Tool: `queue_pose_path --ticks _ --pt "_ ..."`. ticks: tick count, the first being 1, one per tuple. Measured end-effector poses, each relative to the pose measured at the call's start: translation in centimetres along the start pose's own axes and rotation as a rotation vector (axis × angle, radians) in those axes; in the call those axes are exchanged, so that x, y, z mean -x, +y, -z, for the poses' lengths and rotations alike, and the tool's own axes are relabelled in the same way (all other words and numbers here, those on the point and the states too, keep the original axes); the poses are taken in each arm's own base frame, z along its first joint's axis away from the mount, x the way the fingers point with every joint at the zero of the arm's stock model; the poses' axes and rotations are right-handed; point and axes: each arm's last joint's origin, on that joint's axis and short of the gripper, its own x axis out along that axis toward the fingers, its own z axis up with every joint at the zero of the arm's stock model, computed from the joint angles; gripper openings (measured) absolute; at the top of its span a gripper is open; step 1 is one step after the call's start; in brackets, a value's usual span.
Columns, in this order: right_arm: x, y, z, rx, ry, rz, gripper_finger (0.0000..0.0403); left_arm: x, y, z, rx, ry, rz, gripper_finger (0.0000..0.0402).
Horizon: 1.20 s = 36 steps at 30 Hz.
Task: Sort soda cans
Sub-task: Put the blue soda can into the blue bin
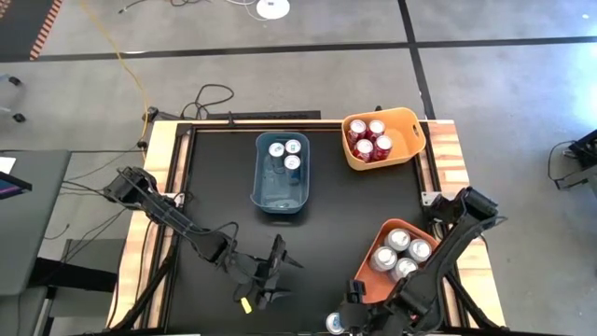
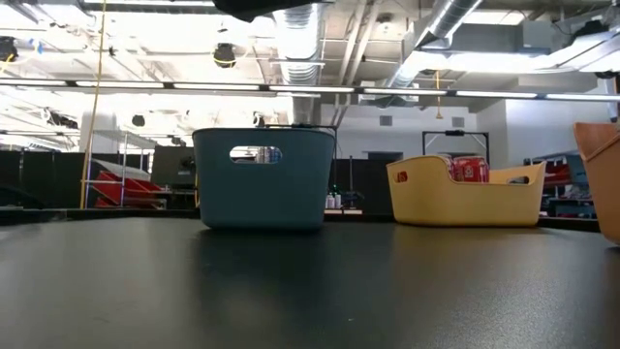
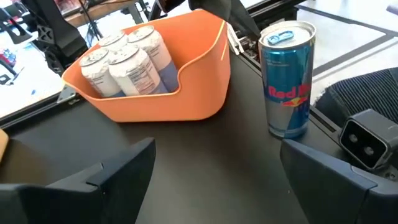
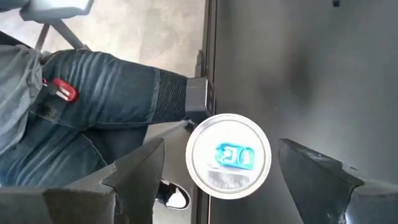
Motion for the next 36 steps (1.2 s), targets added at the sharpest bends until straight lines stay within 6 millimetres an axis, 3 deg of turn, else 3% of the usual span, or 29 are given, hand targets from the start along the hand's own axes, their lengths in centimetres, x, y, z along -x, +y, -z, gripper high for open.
queue_pose_path --ticks 9,16,19,23,25,29,36 --pt "-2.9 0.2 1.8 0.07 0.067 0.04 0.0329 0.0 0.0 0.1 0.022 0.007 -0.002 0.0342" --pt "-2.9 -0.2 1.3 0.061 0.063 0.044 0.0322 -0.1 0.3 0.2 0.025 0.012 -0.012 0.0342" --pt "-3.2 -0.7 1.1 0.042 0.087 0.04 0.0293 -0.1 0.3 0.3 0.039 0.022 -0.013 0.0342" --pt "-3.4 -1.3 0.7 0.035 0.098 0.066 0.0224 -0.1 0.3 0.5 0.099 0.048 -0.011 0.0342" --pt "-3.4 -1.7 0.3 0.058 0.094 0.071 0.0202 -0.1 0.2 0.8 0.16 0.078 -0.01 0.0342" --pt "-3.1 -3.1 -1.0 0.121 0.1 0.102 0.0201 0.0 -0.1 1.4 0.207 0.131 0.016 0.0342" --pt "-1.5 -5.3 -5.4 0.25 0.009 0.184 0.0201 0.1 -0.6 0.6 0.24 0.056 0.102 0.0342"
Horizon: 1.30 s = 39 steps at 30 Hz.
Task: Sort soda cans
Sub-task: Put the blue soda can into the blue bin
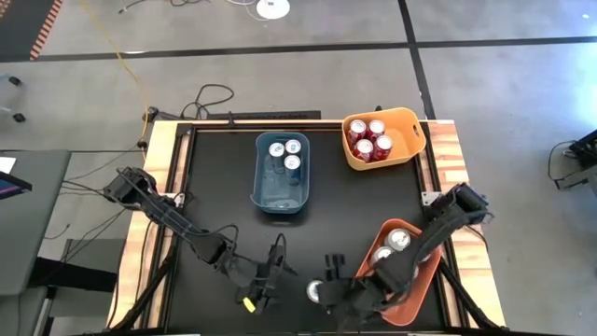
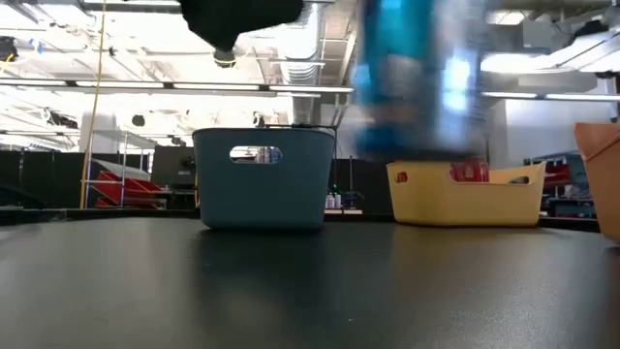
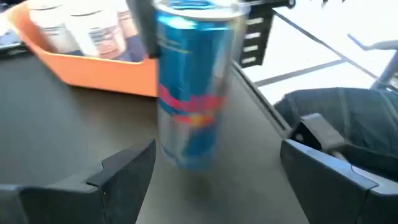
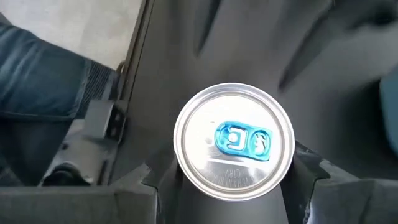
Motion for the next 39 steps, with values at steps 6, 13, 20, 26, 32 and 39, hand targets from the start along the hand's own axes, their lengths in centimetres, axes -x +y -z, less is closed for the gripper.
queue_pose_path --ticks 6,13,20,26,32,39 --pt "-0.2 -2.3 -2.4 0.072 -0.054 0.025 0.0204 -0.7 1.4 0.7 0.006 0.024 -0.103 0.0341" --pt "-0.5 -4.0 -3.5 0.098 -0.076 0.036 0.0202 -1.4 2.0 1.3 -0.037 0.028 -0.079 0.0341" --pt "-0.7 -4.6 -3.7 0.096 -0.078 0.034 0.0203 -1.4 2.1 1.3 -0.054 0.024 -0.1 0.0303" --pt "-0.7 -4.6 -3.7 0.096 -0.079 0.033 0.0204 -1.4 2.1 1.3 -0.066 0.025 -0.109 0.0223" --pt "-0.8 -4.9 -3.9 0.072 -0.08 0.035 0.023 -1.4 2.1 1.3 -0.069 0.025 -0.169 0.0223" --pt "-0.9 -5.3 -4.1 -0.075 -0.1 0.054 0.0272 -0.9 1.8 1.0 -0.064 0.005 -0.253 0.0223"
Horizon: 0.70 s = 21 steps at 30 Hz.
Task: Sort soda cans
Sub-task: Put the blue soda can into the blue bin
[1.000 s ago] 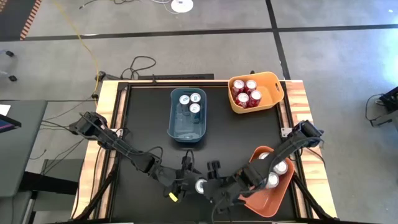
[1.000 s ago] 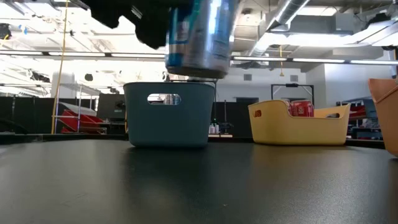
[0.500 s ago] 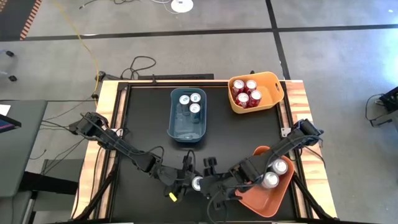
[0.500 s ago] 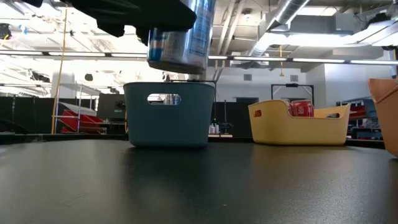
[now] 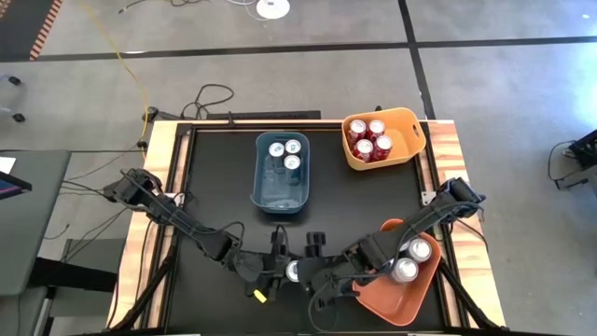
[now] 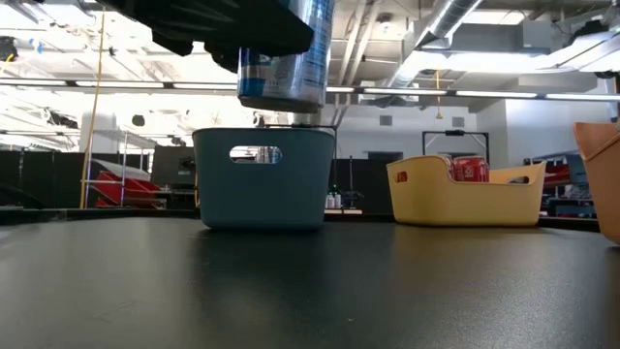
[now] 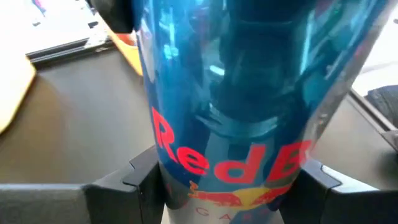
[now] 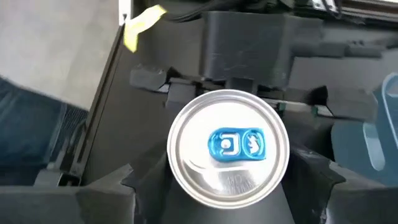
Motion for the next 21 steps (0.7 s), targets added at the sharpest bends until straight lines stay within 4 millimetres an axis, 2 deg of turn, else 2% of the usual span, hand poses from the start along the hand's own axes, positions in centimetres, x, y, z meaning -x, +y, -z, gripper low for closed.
queue_pose_path --ticks 3,8,15,17,21 --pt "0.5 0.5 0.3 -0.051 0.001 0.035 0.0274 0.8 -0.2 -0.6 -0.001 -0.013 -0.037 0.0223" --pt "1.6 2.3 0.7 -0.035 -0.082 0.138 0.0275 2.0 -0.4 -1.5 -0.002 -0.042 -0.048 0.0223" --pt "5.3 4.3 1.0 -0.021 -0.225 0.295 0.0276 2.5 -0.8 -1.9 0.003 -0.064 -0.055 0.0223" --pt "5.3 5.1 1.6 -0.009 -0.242 0.348 0.0276 2.5 -0.8 -2.0 0.012 -0.077 -0.073 0.0223" --pt "4.3 5.7 2.6 -0.058 -0.242 0.358 0.0276 2.5 -0.8 -2.1 0.019 -0.083 -0.081 0.0223"
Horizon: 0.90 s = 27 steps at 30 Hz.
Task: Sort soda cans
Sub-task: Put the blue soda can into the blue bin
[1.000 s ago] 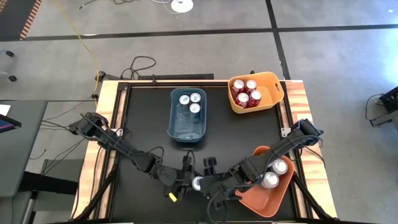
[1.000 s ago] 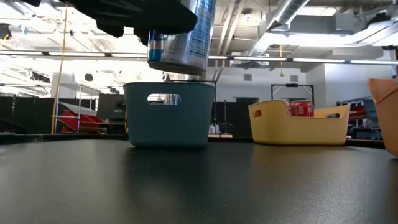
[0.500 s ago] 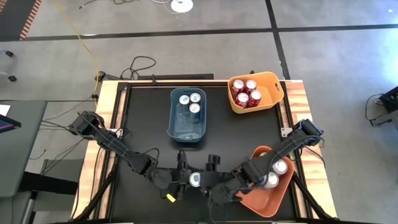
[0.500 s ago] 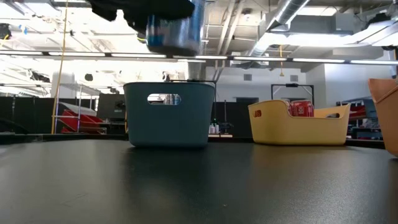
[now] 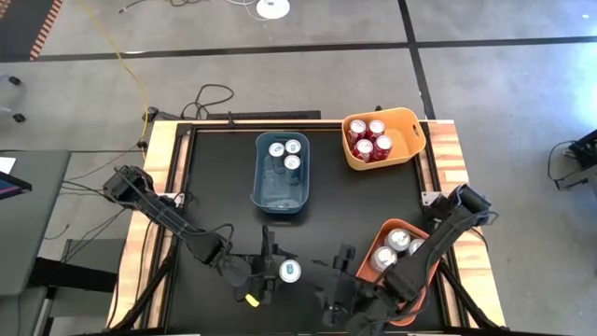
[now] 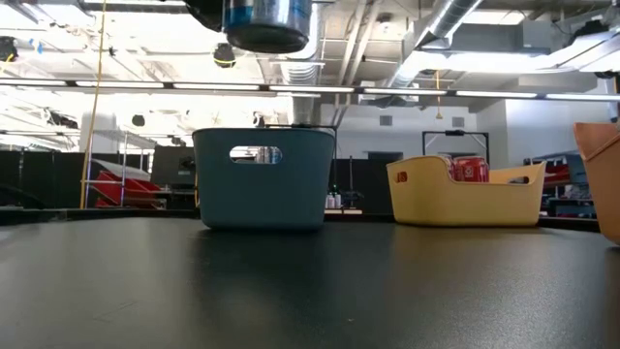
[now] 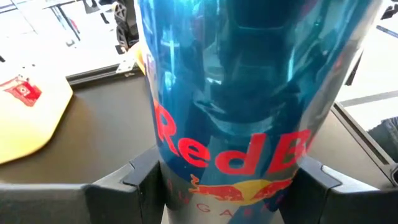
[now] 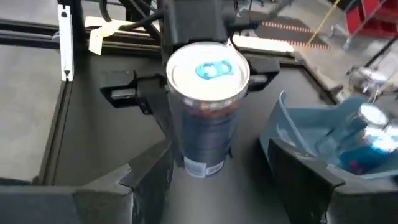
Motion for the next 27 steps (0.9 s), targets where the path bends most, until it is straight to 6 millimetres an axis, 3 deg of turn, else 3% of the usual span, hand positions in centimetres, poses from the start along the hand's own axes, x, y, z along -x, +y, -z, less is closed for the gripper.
queue_pose_path --ticks 7,11,20,27 --pt "-2.0 0.4 3.1 -0.103 -0.036 0.071 0.0276 0.0 0.0 -0.2 0.024 -0.016 -0.001 0.0223" --pt "-3.4 0.8 4.2 -0.121 -0.066 0.003 0.0276 0.0 0.1 -0.3 0.055 -0.026 -0.012 0.0223" --pt "-5.8 0.3 5.2 -0.076 -0.128 -0.078 0.0277 -0.1 0.1 -0.1 0.055 -0.016 0.016 0.023" --pt "-7.1 -0.5 4.4 -0.098 -0.144 -0.124 0.0277 -0.1 0.1 -0.3 0.062 -0.029 0.047 0.0228"
